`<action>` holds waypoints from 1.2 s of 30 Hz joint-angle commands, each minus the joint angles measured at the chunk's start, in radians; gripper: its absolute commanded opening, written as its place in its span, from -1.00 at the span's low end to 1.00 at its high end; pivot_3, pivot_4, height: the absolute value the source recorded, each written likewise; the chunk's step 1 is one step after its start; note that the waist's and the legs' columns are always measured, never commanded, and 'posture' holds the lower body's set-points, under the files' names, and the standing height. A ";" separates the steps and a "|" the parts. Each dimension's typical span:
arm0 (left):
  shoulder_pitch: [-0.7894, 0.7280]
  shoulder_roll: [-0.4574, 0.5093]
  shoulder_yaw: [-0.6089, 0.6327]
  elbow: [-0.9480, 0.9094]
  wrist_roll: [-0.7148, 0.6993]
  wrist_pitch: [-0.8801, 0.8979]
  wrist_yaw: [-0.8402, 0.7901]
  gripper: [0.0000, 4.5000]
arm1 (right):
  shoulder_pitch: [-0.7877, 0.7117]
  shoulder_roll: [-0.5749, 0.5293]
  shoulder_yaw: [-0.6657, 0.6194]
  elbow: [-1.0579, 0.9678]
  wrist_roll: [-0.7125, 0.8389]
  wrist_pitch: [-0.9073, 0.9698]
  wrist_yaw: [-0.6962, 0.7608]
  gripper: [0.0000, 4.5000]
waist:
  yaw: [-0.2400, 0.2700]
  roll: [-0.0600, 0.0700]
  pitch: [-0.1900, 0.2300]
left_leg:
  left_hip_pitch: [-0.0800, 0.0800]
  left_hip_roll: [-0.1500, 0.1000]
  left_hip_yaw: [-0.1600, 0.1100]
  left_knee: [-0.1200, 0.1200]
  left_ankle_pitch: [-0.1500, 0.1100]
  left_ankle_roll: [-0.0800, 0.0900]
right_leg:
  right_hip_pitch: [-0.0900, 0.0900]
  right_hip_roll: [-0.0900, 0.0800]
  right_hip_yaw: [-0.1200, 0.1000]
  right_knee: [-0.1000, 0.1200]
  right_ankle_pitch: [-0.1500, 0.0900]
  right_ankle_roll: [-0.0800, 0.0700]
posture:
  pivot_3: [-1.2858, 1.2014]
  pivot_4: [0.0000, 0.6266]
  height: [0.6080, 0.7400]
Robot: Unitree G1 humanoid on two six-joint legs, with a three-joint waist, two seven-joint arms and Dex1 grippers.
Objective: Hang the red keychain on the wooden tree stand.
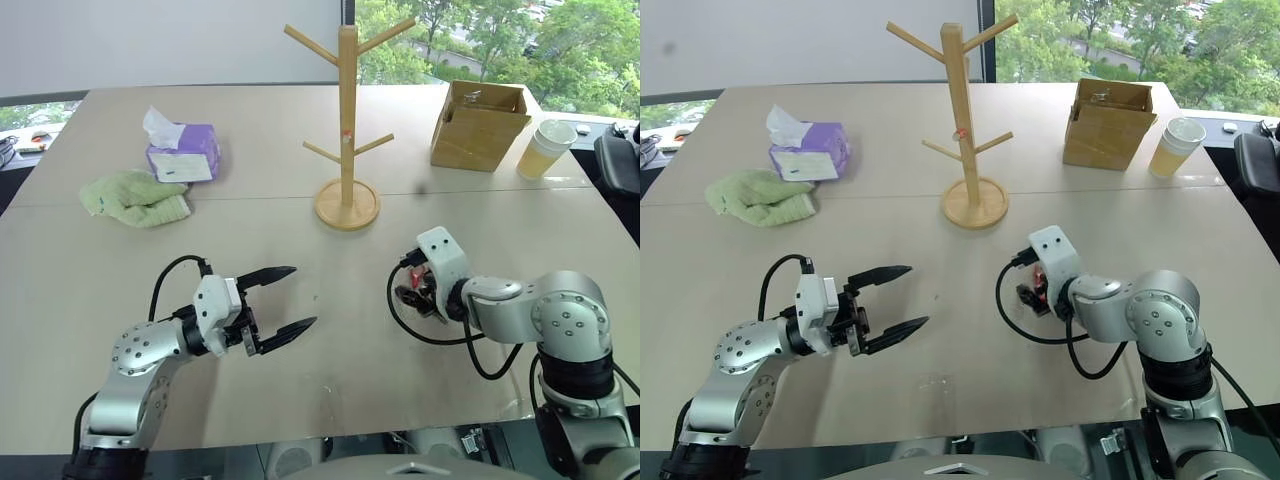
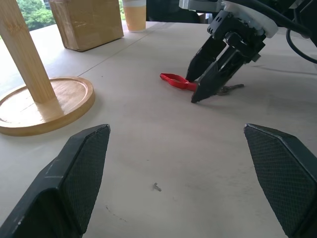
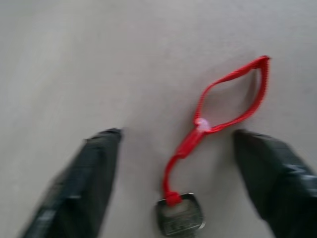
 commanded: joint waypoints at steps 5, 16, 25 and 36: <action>0.001 0.008 0.017 -0.039 -0.010 -0.010 0.016 1.00 | -0.015 0.014 0.018 -0.005 -0.034 0.006 0.050 -0.98 | 0.001 0.000 0.000 | 0.000 0.000 0.000 -0.001 0.000 0.000 | 0.000 0.000 0.000 -0.001 0.000 0.000 | 0.03 -0.52 1.00; -0.019 -0.004 0.018 -0.054 -0.022 0.015 0.063 1.00 | -0.059 -0.116 0.010 -0.172 -0.158 -0.219 0.357 -0.98 | 0.005 0.005 0.003 | -0.004 -0.001 0.000 0.000 0.000 0.000 | -0.003 -0.001 0.000 -0.001 0.000 0.000 | 0.03 -0.52 1.00; -0.144 0.008 0.100 -0.167 -0.160 0.252 0.268 1.00 | -0.072 -0.398 0.032 -0.206 -0.429 -0.633 0.773 -0.98 | 0.005 0.004 0.003 | -0.012 -0.001 -0.005 0.002 0.000 0.000 | -0.008 0.000 -0.005 -0.002 0.000 0.001 | 0.03 -0.52 1.00; -0.394 0.045 0.141 -0.289 -0.324 0.553 0.510 1.00 | -0.282 -0.286 0.186 -0.006 -0.737 -0.852 0.868 -0.98 | 0.003 0.003 0.003 | -0.012 -0.002 -0.004 0.003 0.004 -0.006 | -0.008 0.001 -0.003 -0.001 0.000 0.001 | 0.03 -0.52 1.00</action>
